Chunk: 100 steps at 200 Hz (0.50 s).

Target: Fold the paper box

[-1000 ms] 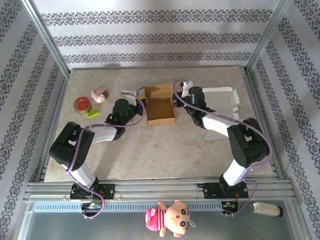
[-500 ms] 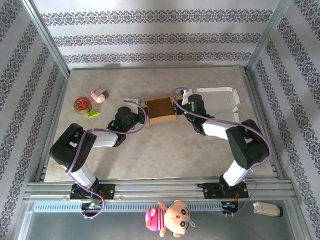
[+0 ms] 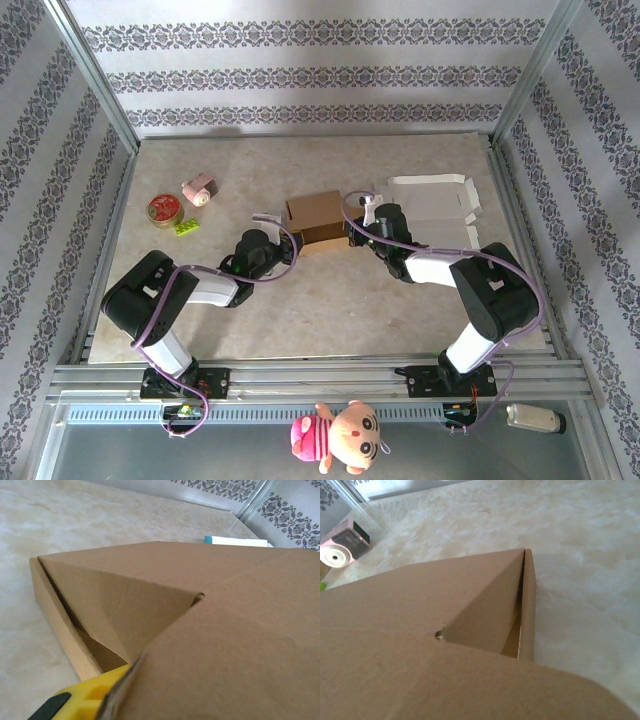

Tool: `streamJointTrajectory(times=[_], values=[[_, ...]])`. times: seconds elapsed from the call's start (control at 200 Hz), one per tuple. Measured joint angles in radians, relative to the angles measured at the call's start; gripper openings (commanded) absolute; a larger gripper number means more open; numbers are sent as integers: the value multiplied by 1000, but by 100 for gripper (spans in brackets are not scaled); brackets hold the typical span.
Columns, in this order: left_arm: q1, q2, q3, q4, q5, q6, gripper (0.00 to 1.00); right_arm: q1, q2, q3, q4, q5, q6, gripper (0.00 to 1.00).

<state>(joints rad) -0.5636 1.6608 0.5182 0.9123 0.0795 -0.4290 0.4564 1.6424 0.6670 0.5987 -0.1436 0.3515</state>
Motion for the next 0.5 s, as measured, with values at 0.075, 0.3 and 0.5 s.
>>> streamJointTrajectory(times=[0.075, 0.3, 0.5], values=[[-4, 0, -19, 9, -12, -11, 33, 0, -11, -16, -4, -3, -4, 26], [-13, 0, -39, 21, -32, -31, 47, 0, -40, -50, -13, -14, -18, 40], [-45, -23, -71, 31, -58, -50, 58, 0, -106, -103, -27, -39, -42, 53]])
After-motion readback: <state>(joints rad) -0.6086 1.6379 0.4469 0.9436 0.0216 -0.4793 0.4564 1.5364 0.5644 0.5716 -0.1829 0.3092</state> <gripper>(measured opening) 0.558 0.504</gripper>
